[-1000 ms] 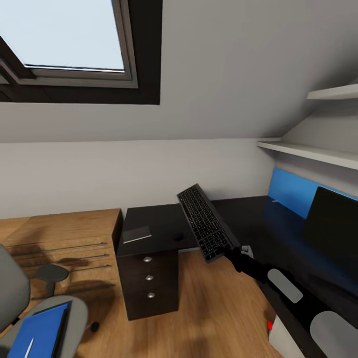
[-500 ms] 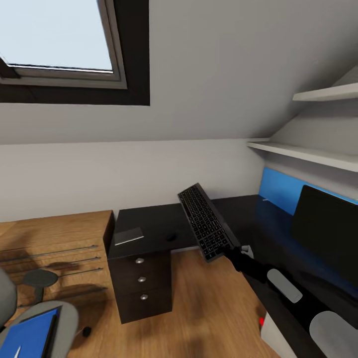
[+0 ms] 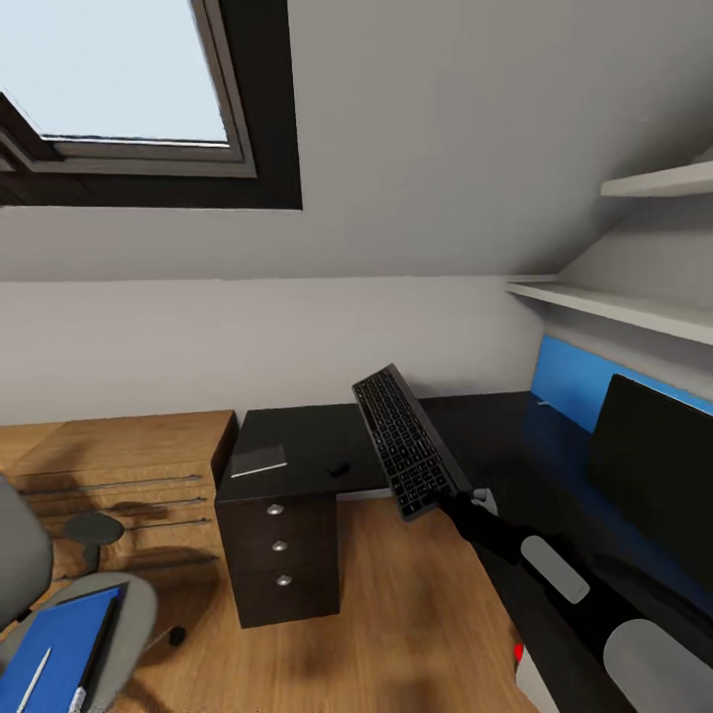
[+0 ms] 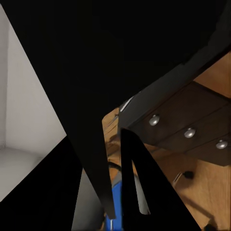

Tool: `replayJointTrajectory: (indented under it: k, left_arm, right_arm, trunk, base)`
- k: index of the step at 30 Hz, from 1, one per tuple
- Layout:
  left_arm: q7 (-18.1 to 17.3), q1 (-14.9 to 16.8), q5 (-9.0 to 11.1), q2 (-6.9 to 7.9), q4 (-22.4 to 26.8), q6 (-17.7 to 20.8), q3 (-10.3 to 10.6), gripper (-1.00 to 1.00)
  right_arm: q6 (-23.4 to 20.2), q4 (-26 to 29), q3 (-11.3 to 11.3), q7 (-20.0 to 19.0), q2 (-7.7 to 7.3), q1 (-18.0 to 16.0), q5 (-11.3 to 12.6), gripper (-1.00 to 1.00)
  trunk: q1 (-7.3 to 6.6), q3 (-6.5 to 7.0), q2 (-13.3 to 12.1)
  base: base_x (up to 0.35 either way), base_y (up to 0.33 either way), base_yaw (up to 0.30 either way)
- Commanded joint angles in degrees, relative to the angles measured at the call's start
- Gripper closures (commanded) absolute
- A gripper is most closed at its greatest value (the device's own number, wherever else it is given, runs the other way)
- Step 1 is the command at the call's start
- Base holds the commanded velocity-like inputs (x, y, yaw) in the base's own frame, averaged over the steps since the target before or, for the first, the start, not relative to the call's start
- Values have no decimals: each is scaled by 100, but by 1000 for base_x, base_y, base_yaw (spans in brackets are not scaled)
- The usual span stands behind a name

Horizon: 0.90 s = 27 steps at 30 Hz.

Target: In the bedroom, organize the workspace by keeping the computer under the desk, ensuring the monitor is on the desk, placing the keyboard on the desk next to the monitor, placing the mouse on the desk next to the keyboard, moving the folder from the swivel chair onto the desk next to the mouse, stacking the notebook on top of the folder with the pen on top of the notebook, and positioning the swivel chair next to the desk.

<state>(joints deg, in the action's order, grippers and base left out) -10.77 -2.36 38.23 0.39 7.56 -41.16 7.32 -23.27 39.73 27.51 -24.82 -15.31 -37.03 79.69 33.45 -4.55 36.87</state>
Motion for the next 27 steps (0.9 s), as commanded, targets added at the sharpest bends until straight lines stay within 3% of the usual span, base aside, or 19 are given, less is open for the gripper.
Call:
replayJointTrajectory:
  k: [1, 12, 27]
  left_arm:
    - [-20, -1, 62, -3, 8, -5, 42, -100]
    - [-14, -1, 71, -8, 8, 3, 42, -100]
    - [-13, -1, 71, 1, 8, 4, 42, -100]
  right_arm:
    - [12, 0, 23, 21, 4, -6, 56, 100]
    - [101, -8, 24, 73, 49, -6, 56, 100]
    - [416, -90, 40, 69, 54, -6, 47, 100]
  trunk:
    - [2, -13, 8]
    - [2, -48, 8]
    - [2, -50, 8]
  base:
    - [0, -293, 229]
    - [-44, -247, 130]
    - [-306, -20, 5]
